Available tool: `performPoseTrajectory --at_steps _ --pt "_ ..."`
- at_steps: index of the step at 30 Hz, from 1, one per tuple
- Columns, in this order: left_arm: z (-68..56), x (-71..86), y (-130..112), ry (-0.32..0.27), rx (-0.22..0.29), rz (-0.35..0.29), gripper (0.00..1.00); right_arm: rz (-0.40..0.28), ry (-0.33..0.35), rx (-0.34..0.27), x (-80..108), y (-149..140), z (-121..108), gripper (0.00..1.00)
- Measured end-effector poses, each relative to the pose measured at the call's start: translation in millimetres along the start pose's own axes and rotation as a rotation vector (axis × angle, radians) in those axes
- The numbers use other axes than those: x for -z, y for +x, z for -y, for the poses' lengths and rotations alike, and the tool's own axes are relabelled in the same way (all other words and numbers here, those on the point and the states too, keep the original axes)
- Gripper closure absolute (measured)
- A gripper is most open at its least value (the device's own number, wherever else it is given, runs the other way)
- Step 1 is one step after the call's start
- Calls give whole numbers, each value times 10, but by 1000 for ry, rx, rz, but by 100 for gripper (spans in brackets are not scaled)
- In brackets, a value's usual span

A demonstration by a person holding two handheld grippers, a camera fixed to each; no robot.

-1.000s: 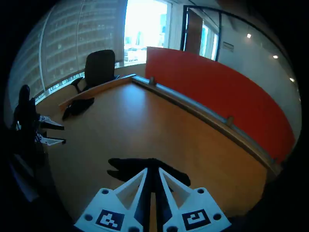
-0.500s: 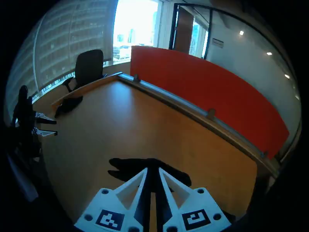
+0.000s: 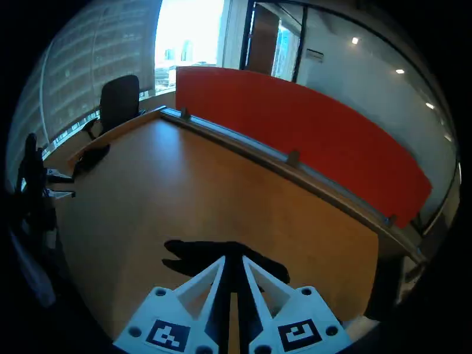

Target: Fold towel

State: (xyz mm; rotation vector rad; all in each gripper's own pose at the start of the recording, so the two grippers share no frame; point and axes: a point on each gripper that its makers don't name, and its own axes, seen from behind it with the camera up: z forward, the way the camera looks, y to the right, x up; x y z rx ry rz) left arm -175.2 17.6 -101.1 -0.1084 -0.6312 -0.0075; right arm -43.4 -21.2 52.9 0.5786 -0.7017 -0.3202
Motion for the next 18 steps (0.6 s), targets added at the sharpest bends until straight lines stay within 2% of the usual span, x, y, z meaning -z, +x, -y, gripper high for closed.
performPoseTrajectory --at_steps 11,18 --pt "-76 -32 55 3 -7 6 7 38 -45 -15 164 -208 -610 95" --pt "-155 -61 89 3 -12 10 7 45 -82 -45 230 -299 -984 95"
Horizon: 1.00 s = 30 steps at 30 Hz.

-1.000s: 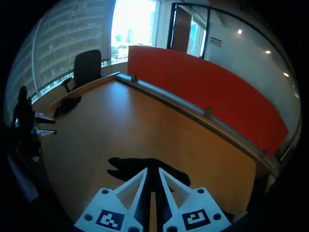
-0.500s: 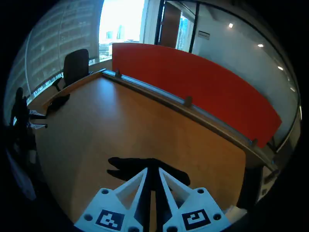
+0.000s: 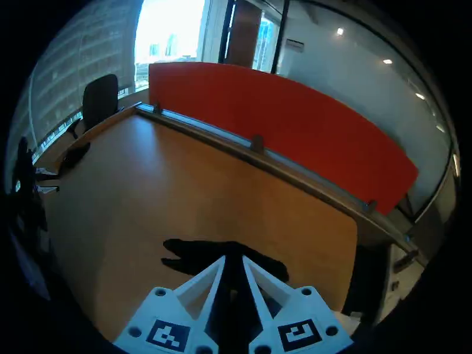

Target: Fold towel

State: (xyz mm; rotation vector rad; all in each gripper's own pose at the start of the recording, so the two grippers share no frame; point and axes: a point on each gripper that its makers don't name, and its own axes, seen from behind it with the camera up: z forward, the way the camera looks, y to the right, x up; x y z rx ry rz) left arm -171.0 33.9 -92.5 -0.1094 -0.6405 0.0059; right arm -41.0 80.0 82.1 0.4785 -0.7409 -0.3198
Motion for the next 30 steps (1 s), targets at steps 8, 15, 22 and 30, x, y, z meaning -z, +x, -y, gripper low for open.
performPoseTrajectory --at_steps 8,15,22,30 --pt "-86 -23 45 2 -5 3 7 7 -35 -30 25 -101 -374 95" --pt "-158 -25 55 5 -10 5 7 14 -58 -53 40 -177 -628 95" --pt "-219 -33 47 5 -14 10 7 27 -71 -76 55 -275 -798 95" --pt "-295 -59 79 -3 -21 10 7 40 -72 -95 99 -408 -847 95"
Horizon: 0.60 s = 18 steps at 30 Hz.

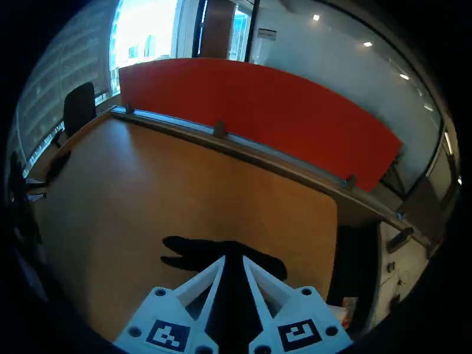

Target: Fold towel

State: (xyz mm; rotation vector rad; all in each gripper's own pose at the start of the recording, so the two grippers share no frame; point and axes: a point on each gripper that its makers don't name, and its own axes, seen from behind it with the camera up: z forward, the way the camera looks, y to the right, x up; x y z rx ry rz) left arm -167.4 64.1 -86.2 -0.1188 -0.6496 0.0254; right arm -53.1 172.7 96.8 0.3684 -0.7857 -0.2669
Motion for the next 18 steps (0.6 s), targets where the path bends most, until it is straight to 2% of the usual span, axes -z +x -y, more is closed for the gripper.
performPoseTrajectory --at_steps 11,18 --pt "-94 -38 37 -17 -8 -3 7 23 3 -21 102 -262 14 95" --pt "-102 -27 32 -23 -9 -5 7 49 -9 -29 197 -507 8 95"
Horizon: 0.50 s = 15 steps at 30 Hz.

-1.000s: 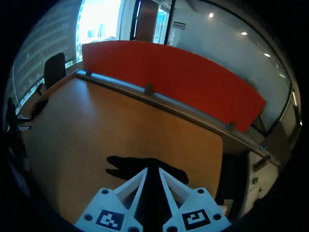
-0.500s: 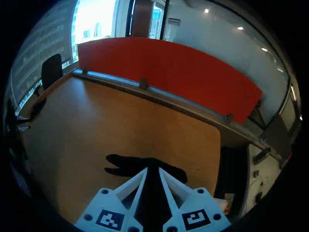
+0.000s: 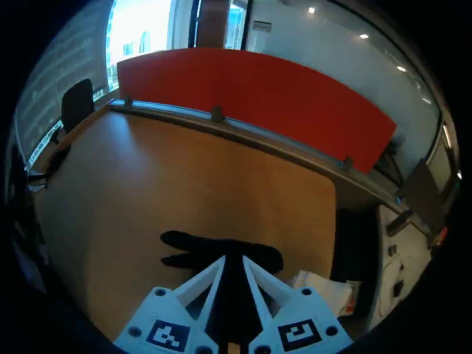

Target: Fold towel

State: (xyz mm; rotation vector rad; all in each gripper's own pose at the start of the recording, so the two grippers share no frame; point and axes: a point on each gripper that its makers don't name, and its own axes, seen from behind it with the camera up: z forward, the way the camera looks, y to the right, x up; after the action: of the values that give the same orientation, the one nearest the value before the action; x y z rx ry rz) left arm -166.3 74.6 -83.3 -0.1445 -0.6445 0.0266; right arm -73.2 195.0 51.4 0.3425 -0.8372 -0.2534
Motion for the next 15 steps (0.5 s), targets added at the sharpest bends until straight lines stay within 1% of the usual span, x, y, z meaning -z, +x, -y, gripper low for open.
performPoseTrajectory --at_steps 8,15 --pt "17 37 -17 -3 -4 -1 7 36 -15 -32 83 -333 -34 95" --pt "12 45 -33 -8 -3 -1 7 58 -12 -48 144 -552 48 95"
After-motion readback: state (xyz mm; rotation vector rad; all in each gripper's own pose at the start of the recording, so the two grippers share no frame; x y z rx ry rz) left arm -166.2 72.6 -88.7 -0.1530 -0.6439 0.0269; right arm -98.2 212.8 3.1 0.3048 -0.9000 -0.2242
